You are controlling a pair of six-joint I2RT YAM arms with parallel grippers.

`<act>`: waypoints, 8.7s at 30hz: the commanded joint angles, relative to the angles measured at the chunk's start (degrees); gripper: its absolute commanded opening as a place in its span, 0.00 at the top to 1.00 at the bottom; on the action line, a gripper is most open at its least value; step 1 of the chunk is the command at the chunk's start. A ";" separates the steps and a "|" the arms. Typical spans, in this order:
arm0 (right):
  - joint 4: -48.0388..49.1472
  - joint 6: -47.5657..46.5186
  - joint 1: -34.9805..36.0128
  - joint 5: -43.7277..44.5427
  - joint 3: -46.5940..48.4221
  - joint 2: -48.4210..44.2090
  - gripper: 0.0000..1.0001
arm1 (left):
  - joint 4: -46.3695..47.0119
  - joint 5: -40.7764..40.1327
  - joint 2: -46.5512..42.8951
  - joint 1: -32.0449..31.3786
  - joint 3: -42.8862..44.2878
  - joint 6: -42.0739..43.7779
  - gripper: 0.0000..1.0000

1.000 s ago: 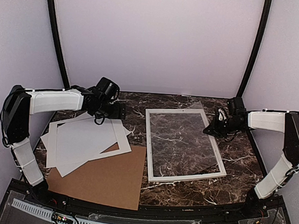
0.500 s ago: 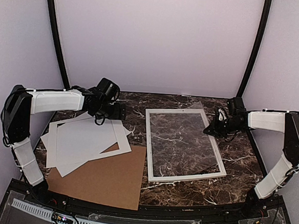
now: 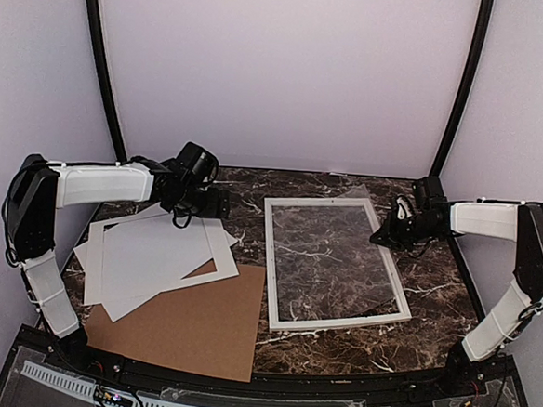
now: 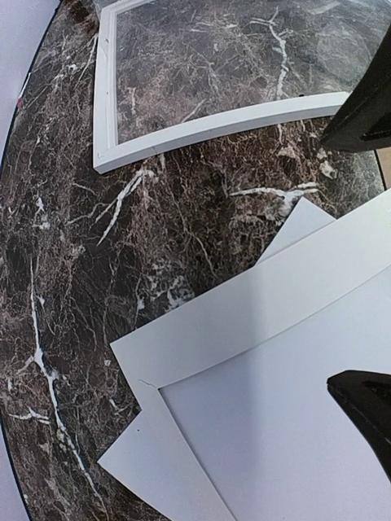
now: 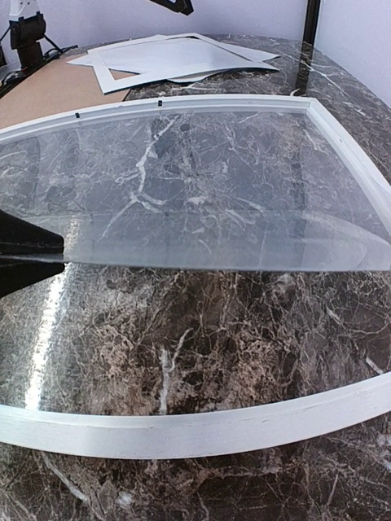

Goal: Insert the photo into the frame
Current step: Place the glass panel at the frame body, then pick up the mat board from the photo.

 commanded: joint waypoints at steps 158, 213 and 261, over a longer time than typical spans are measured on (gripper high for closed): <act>-9.16 -6.78 -2.13 12.67 5.29 0.97 0.53 | 17.09 15.62 26.89 -20.47 15.19 -3.87 0.09; 9.35 8.58 37.28 2.55 40.45 34.65 0.52 | 2.13 18.01 -6.01 8.98 -10.69 -0.36 0.23; 20.00 25.05 39.55 -11.34 46.07 48.87 0.61 | 41.40 24.28 -5.58 1.00 -37.74 -25.62 0.37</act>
